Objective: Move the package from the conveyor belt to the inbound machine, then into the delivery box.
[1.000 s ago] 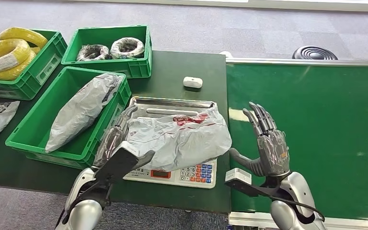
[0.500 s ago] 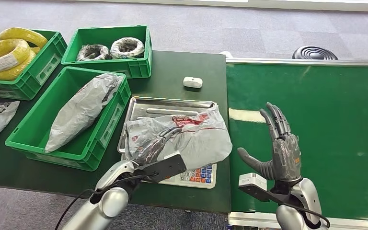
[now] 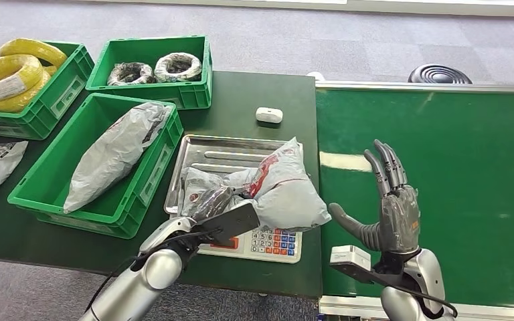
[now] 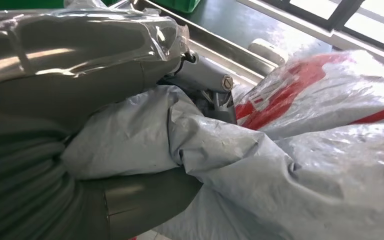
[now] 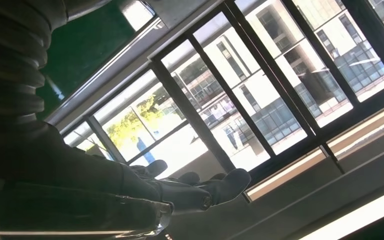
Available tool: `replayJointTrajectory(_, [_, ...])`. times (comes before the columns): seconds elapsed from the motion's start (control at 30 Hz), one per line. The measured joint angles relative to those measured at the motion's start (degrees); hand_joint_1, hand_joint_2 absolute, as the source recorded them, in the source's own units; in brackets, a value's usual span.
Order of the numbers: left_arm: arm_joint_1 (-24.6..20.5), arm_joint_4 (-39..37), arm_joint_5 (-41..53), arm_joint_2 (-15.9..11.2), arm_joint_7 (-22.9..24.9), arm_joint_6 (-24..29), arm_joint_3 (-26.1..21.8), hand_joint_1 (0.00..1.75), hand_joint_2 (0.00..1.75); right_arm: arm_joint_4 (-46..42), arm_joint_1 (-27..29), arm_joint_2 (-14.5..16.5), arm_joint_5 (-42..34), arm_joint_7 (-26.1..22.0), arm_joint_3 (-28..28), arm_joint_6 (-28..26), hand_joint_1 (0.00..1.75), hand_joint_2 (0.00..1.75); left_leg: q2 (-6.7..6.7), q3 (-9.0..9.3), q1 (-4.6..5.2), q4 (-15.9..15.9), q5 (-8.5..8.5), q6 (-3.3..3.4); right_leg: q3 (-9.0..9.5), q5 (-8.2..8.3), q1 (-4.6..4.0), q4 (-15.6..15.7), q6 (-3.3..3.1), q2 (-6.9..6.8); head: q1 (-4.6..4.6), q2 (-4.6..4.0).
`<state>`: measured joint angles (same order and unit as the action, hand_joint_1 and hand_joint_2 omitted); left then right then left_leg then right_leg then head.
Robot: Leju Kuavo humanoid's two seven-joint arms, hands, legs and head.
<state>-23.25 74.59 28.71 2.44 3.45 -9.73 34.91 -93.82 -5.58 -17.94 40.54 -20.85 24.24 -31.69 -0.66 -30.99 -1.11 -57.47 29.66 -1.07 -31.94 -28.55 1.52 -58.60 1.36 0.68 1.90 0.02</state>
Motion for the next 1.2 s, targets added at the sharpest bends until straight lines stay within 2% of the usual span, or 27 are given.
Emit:
replayJointTrajectory(0.2, [0.93, 7.73, -6.34, -0.62, -0.38, 3.64, -5.37, 1.75, 1.75, -2.43, 3.6, 0.51, 1.44, -0.04, -0.76, -1.5, 0.0, 1.75, 0.01, -0.07, -0.01, 0.0, 0.0, 0.0, -0.08, -0.01, -0.01, 0.0, 0.0, 0.0, 0.0, 0.0])
replayJointTrajectory(0.37, [0.8, 15.9, -6.1, -1.56, -2.06, 11.61, -9.62, 1.75, 1.75, -4.65, 6.97, 0.9, 2.66, -0.2, -2.17, -1.57, 0.0, 1.75, 0.01, -0.13, -0.01, 0.01, 0.0, 0.0, -0.14, -0.01, -0.01, -0.01, 0.0, 0.0, 0.0, 0.0])
replayJointTrajectory(0.53, [-1.58, 23.84, 1.72, -3.05, -3.3, 23.44, -14.45, 1.75, 1.75, -6.06, 8.98, 1.14, 2.92, -0.22, -3.21, -1.54, 0.0, 1.75, 0.02, -0.13, -0.01, 0.01, 0.0, 0.0, -0.15, -0.01, -0.01, 0.0, 0.0, 0.01, 0.01, 0.0])
replayJointTrajectory(0.73, [-2.76, 27.45, 9.06, -4.43, -3.47, 29.59, -18.18, 1.75, 1.75, -6.41, 9.61, 1.19, 2.03, -0.22, -3.73, -1.51, 0.0, 1.75, 0.02, -0.12, -0.01, 0.01, -0.01, 0.0, -0.13, -0.01, -0.01, -0.01, 0.0, 0.01, -0.01, 0.0])
replayJointTrajectory(0.8, [-3.28, 27.24, 13.4, -5.25, -1.61, 31.65, -19.99, 1.75, 1.75, -6.35, 9.55, 1.13, 1.1, -0.22, -3.75, -1.5, 0.0, 1.75, 0.03, -0.12, 0.0, 0.01, -0.01, 0.0, -0.13, -0.01, -0.01, -0.01, 0.0, 0.02, -0.01, 0.0])
replayJointTrajectory(0.9, [-4.47, 24.03, 17.04, -6.8, 2.05, 31.51, -23.97, 1.75, 1.75, -5.95, 9.01, 0.96, -0.16, -0.12, -3.54, -1.49, 0.0, 1.75, 0.03, -0.09, -0.01, 0.02, -0.01, 0.0, -0.13, -0.01, -0.01, -0.01, -0.01, 0.02, 0.0, 0.0])
replayJointTrajectory(1.07, [-4.7, 12.73, 20.11, -9.01, 3.85, 29.78, -29.91, 1.74, 1.75, -4.88, 8.12, 0.62, -1.41, 0.33, -2.67, -1.49, 0.0, 1.75, 0.06, -0.04, -0.03, 0.03, -0.04, -0.02, -0.1, 0.01, -0.04, -0.04, -0.03, 0.04, 0.0, 0.0])
replayJointTrajectory(1.2, [-4.42, 4.09, 24.68, -10.32, 7.32, 25.54, -32.35, 1.75, 1.75, -3.46, 7.01, 0.13, -2.81, 1.07, -1.8, -1.49, 0.0, 1.75, 0.06, -0.07, -0.03, 0.03, -0.04, -0.01, -0.1, 0.01, -0.04, -0.04, -0.03, 0.05, -0.02, 0.0])
